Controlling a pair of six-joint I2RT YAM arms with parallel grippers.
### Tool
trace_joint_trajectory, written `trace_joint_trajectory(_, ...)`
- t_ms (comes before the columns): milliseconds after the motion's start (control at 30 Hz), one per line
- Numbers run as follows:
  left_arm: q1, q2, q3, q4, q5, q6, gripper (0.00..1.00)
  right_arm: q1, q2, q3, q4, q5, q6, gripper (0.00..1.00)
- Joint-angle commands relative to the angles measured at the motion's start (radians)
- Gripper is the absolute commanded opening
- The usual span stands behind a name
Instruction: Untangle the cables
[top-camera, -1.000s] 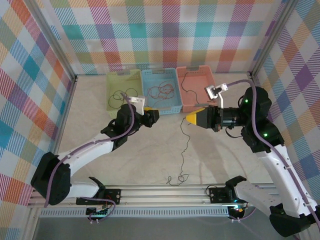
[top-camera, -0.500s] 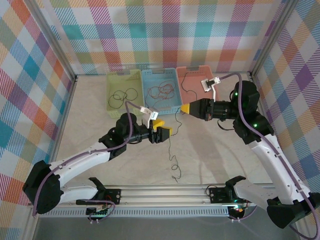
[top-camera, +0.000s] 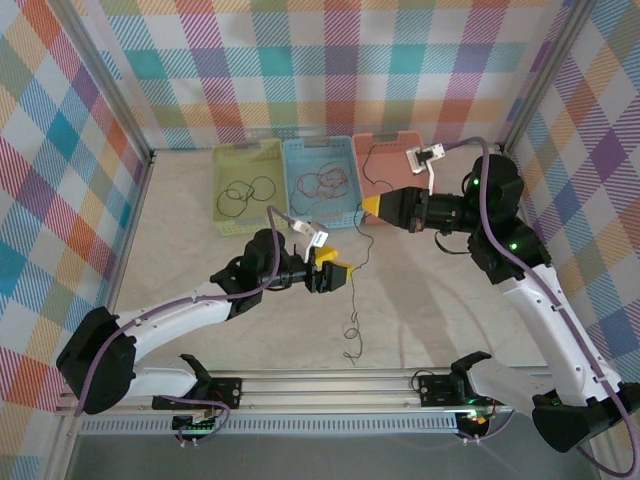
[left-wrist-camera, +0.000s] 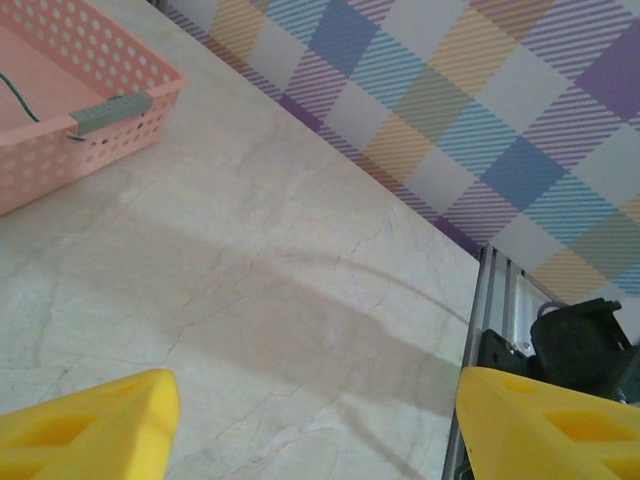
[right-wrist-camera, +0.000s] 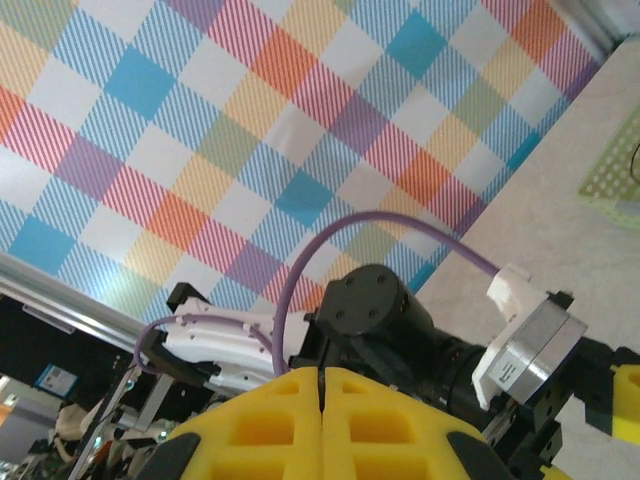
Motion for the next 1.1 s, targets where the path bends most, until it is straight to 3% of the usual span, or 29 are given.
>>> trace_joint_trajectory(0, -0.014, -0.029, -0.067, 0.074, -0.034, -0.029, 0.73, -0.007, 0.003, 0.035, 0.027, 0.051, 0.001, 0.00)
trace_joint_trajectory(233, -0.034, -0.058, -0.104, 0.106, -0.014, -0.029, 0.75, -0.007, 0.050, 0.075, 0.050, 0.042, 0.024, 0.00)
trace_joint_trajectory(567, -0.055, -0.156, -0.147, 0.033, -0.100, -0.021, 0.73, -0.009, 0.070, 0.055, 0.103, 0.042, 0.063, 0.00)
trace_joint_trajectory(867, -0.056, 0.034, 0.079, -0.067, -0.103, 0.043, 0.73, -0.007, 0.079, 0.055, 0.120, -0.001, 0.081, 0.00)
trace_joint_trajectory(1000, -0.058, 0.091, 0.089, -0.050, -0.155, 0.027, 0.59, -0.007, 0.078, 0.065, 0.098, -0.003, 0.067, 0.00)
trace_joint_trajectory(1067, -0.058, 0.092, 0.083, -0.038, -0.156, 0.011, 0.40, -0.008, 0.078, 0.067, 0.083, 0.002, 0.055, 0.00)
